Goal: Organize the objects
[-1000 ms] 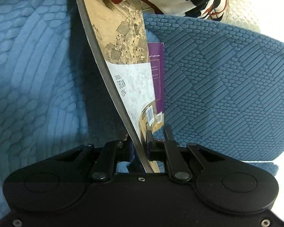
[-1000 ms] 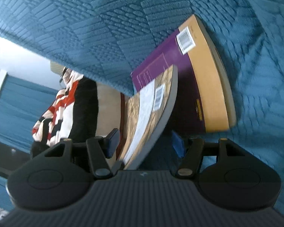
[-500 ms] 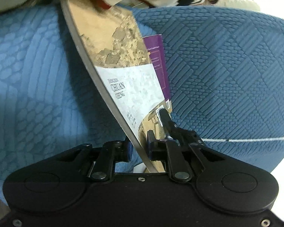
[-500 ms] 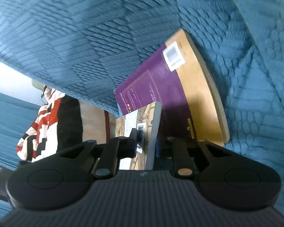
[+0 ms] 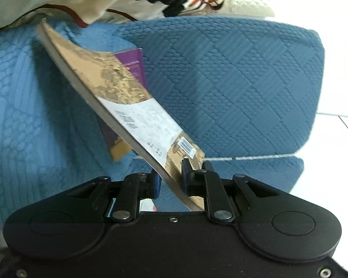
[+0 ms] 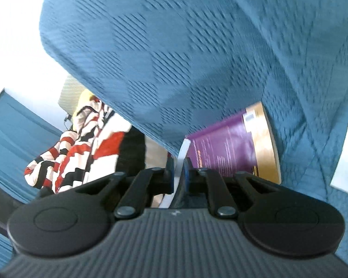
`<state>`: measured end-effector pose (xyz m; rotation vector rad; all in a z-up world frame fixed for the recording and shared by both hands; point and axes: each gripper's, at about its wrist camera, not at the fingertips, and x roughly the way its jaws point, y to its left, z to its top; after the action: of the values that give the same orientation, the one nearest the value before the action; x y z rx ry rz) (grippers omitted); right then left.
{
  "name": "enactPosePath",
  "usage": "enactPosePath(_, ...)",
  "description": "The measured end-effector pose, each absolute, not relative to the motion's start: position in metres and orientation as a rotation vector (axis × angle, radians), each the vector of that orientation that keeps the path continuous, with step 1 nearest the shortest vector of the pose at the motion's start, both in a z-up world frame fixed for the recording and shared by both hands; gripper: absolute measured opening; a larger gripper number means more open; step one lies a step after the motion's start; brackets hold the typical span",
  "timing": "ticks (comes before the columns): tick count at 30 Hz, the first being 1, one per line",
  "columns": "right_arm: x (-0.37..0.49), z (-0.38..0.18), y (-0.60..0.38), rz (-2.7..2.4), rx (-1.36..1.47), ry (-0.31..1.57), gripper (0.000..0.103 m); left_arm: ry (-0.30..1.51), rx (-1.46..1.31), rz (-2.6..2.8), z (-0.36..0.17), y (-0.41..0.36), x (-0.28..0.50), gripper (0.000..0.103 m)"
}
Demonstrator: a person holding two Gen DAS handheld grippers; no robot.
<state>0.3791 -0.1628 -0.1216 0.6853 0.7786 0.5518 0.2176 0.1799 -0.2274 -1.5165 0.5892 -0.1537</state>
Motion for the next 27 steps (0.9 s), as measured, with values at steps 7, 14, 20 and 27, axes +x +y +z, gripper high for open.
enactPosePath(7, 0.348, -0.099, -0.188, 0.539, 0.671, 0.733, 0.003, 0.679, -1.385, -0.113, -0.220, 0.157, 0.217, 0.014)
enactPosePath(14, 0.319, -0.146, -0.201, 0.496, 0.718, 0.844, 0.007, 0.747, -1.433, -0.124, -0.245, 0.153, 0.211, 0.013)
enactPosePath(20, 0.317, -0.212, -0.199, 0.397, 0.918, 1.003, 0.070, 0.757, -1.432, -0.129, -0.245, 0.155, 0.199, 0.012)
enactPosePath(27, 0.329, -0.248, -0.182, 0.406, 1.070, 1.026, 0.070, 0.770, -1.435, -0.124, -0.250, 0.160, 0.207, 0.012)
